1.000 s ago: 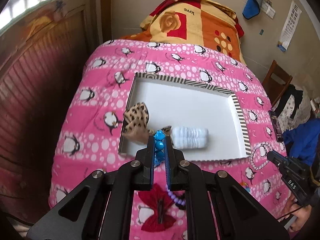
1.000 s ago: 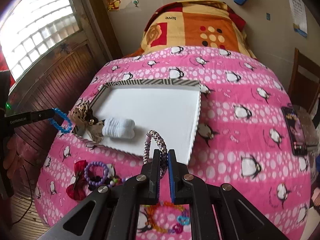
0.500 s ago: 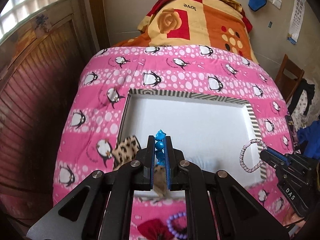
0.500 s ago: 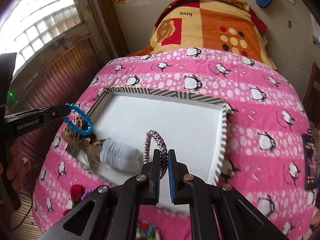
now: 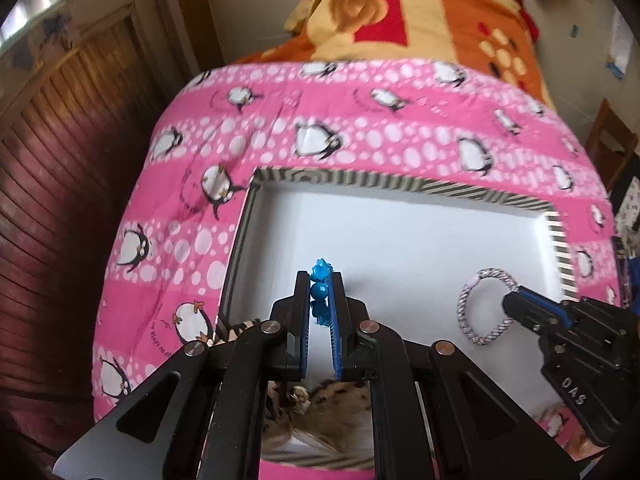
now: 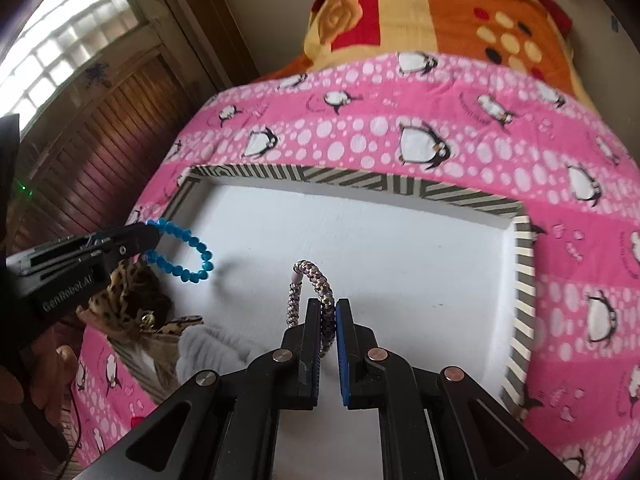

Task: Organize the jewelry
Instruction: 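Lower both bracelets into the tray and open both tools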

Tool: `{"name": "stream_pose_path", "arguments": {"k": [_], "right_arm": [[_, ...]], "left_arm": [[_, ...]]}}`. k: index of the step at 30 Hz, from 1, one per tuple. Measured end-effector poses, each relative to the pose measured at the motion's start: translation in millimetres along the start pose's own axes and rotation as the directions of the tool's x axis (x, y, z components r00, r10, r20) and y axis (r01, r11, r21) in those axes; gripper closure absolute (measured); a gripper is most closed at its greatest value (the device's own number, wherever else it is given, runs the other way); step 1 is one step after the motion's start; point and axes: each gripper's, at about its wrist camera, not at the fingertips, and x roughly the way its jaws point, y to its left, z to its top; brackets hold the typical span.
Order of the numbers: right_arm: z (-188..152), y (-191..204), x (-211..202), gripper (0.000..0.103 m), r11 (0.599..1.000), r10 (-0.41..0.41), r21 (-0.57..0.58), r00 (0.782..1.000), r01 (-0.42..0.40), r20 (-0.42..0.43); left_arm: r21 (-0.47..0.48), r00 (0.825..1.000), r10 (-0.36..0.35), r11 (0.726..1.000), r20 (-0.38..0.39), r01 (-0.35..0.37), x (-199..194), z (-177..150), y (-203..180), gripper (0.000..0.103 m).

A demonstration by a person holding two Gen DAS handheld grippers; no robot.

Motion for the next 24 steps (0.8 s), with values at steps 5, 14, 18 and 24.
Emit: {"name": "stream_pose_path", "arguments": {"k": [5, 14, 18, 24], "right_arm": [[4, -2, 21, 0.096, 1.000, 0.006, 0.019, 0.999, -0.006, -0.037], [5, -1, 39, 0.085, 0.999, -0.036, 0.016, 0.998, 0.036, -0.053], [1, 1, 23, 0.076, 0.999, -0.053, 0.004, 0.998, 0.054, -0.013], [-13, 5, -10, 0.073, 0.997, -0.072, -0.009, 0.997, 0.072, 0.040]], "left_arm": [[-0.030, 0.998, 0.036, 0.999, -0.046, -0.037, 27, -2, 16, 0.096], [-0.057, 0.998, 0.042, 0.997, -0.056, -0.045, 33, -11, 24, 0.094], [-0.059, 0.998, 0.039, 0.997, -0.048, -0.042, 25, -16, 22, 0.069], [-0.074, 0.999, 0.038, 0.997, 0.004, -0.037, -7, -32, 19, 0.052]]}}
